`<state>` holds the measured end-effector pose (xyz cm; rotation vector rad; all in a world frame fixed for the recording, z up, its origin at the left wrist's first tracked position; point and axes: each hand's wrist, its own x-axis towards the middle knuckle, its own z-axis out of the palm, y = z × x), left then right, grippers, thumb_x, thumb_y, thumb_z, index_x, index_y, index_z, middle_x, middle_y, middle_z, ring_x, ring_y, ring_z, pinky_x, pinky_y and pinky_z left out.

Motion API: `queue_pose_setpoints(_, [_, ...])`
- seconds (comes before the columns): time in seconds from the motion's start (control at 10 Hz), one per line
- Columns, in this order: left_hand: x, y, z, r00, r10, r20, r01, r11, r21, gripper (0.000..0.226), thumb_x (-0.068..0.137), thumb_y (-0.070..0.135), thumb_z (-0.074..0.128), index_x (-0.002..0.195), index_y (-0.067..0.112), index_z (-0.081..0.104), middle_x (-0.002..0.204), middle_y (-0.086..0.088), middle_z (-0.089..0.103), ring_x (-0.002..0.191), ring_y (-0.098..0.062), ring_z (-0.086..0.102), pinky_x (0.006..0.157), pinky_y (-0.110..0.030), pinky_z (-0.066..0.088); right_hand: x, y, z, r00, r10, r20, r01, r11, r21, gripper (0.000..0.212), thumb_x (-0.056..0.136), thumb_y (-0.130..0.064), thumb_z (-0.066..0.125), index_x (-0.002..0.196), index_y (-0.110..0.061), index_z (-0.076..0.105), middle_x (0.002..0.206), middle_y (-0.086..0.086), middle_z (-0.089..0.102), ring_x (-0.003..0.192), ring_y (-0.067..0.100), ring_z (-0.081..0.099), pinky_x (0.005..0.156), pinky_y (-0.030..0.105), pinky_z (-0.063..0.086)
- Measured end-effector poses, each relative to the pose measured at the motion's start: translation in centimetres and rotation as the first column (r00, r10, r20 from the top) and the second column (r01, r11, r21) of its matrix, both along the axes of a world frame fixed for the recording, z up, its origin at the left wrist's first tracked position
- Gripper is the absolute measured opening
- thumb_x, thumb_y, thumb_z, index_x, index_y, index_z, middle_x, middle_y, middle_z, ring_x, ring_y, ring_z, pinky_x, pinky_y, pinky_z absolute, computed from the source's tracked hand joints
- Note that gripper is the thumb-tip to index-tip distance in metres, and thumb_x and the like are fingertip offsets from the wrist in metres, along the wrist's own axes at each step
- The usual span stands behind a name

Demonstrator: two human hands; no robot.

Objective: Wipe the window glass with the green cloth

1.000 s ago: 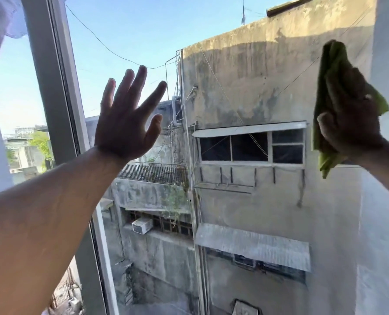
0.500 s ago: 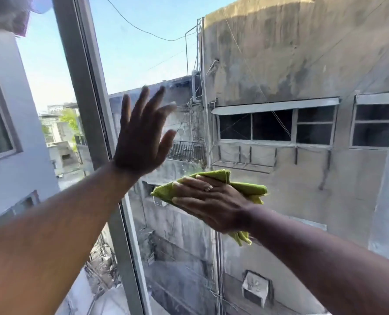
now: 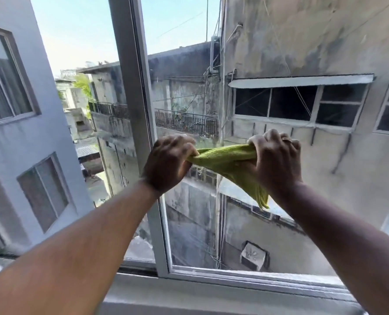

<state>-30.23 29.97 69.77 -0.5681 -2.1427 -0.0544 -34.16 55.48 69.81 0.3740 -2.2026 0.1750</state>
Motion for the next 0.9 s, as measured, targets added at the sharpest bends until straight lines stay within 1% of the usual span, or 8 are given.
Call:
queue_pose_setpoints(0.1, [2.3,-3.7,-0.9,0.959,-0.12,0.258,0.086,0.987,0.139,0.009,0.086,0.002,0.07,0.095,0.004,0.071,0.09,-0.013,0.073,0.082,-0.03,0.069,0.075,-0.04,0.056,1.9,-2.0,-2.2,0.96,0.119,0.254,-0.135,0.99,0.049,0.039,0.07,-0.047,0.08,0.096,-0.019,0.07,0.095,0.009,0.062,0.088,0.034,0.062,0.082,0.043,0.046])
queue_pose_setpoints(0.2, [5.6,-9.4,-4.5,0.845,-0.269,0.462,0.084,0.92,0.382,0.015,0.085,-0.006,0.067,0.091,0.008,0.067,0.078,0.0,0.066,0.071,-0.009,0.062,0.065,-0.026,0.051,4.6,-6.1,-6.5,0.655,0.386,0.65,-0.305,0.922,-0.24,0.021,0.077,-0.016,0.079,0.088,-0.019,0.061,0.084,0.007,0.062,0.081,0.03,0.062,0.072,0.04,0.05])
queue_pose_setpoints(0.3, [9.3,-16.3,-11.8,0.692,-0.423,0.585,-0.105,0.743,0.661,0.031,0.084,-0.018,0.056,0.088,0.012,0.063,0.076,-0.003,0.064,0.067,-0.005,0.066,0.061,-0.019,0.058,8.2,-12.8,-13.0,0.385,0.579,0.718,-0.179,0.81,-0.558,0.021,0.085,-0.007,0.073,0.089,-0.02,0.057,0.076,0.001,0.058,0.071,0.016,0.056,0.058,0.027,0.047])
queue_pose_setpoints(0.4, [13.1,-22.7,-22.0,0.602,-0.532,0.596,-0.427,0.417,0.803,0.033,0.091,-0.016,0.052,0.088,0.016,0.061,0.085,-0.011,0.066,0.075,-0.02,0.071,0.071,-0.032,0.065,11.7,-20.0,-22.2,0.149,0.696,0.703,0.08,0.7,-0.71,0.018,0.091,-0.01,0.069,0.105,-0.016,0.06,0.087,0.008,0.067,0.072,0.017,0.062,0.055,0.026,0.052])
queue_pose_setpoints(0.5, [18.3,-27.0,-34.4,0.543,-0.599,0.588,-0.68,0.096,0.727,0.029,0.095,-0.011,0.05,0.094,0.016,0.057,0.089,-0.007,0.066,0.078,-0.022,0.068,0.069,-0.032,0.064,15.8,-26.3,-33.5,0.047,0.667,0.743,0.24,0.715,-0.657,0.022,0.089,-0.011,0.072,0.108,-0.014,0.062,0.1,0.011,0.07,0.078,0.018,0.066,0.065,0.029,0.055])
queue_pose_setpoints(0.6, [25.2,-29.4,-48.3,0.495,-0.579,0.647,-0.834,-0.107,0.542,0.03,0.097,-0.01,0.046,0.094,0.018,0.057,0.097,-0.011,0.063,0.074,-0.019,0.064,0.052,-0.022,0.06,21.1,-30.7,-47.2,-0.059,0.583,0.81,0.381,0.763,-0.522,0.028,0.084,-0.012,0.078,0.109,-0.013,0.065,0.102,0.009,0.069,0.078,0.016,0.065,0.06,0.023,0.054])
queue_pose_setpoints(0.8, [34.3,-31.2,-68.9,0.388,-0.539,0.747,-0.922,-0.235,0.309,0.026,0.095,-0.012,0.052,0.094,0.014,0.057,0.088,-0.012,0.064,0.055,-0.015,0.061,0.044,-0.017,0.054,28.4,-34.3,-68.7,-0.276,0.454,0.847,0.451,0.84,-0.303,0.033,0.084,-0.011,0.077,0.113,0.001,0.066,0.078,0.008,0.067,0.056,0.007,0.065,0.055,0.019,0.054])
queue_pose_setpoints(0.9, [35.0,-32.8,-73.1,0.406,-0.447,0.798,-0.91,-0.279,0.307,0.031,0.091,-0.01,0.059,0.117,0.005,0.058,0.081,-0.007,0.064,0.06,-0.017,0.058,0.053,-0.023,0.054,29.9,-35.2,-72.9,-0.177,0.32,0.931,0.369,0.898,-0.238,0.028,0.087,-0.023,0.071,0.112,-0.009,0.069,0.102,0.011,0.07,0.086,0.021,0.063,0.078,0.031,0.052])
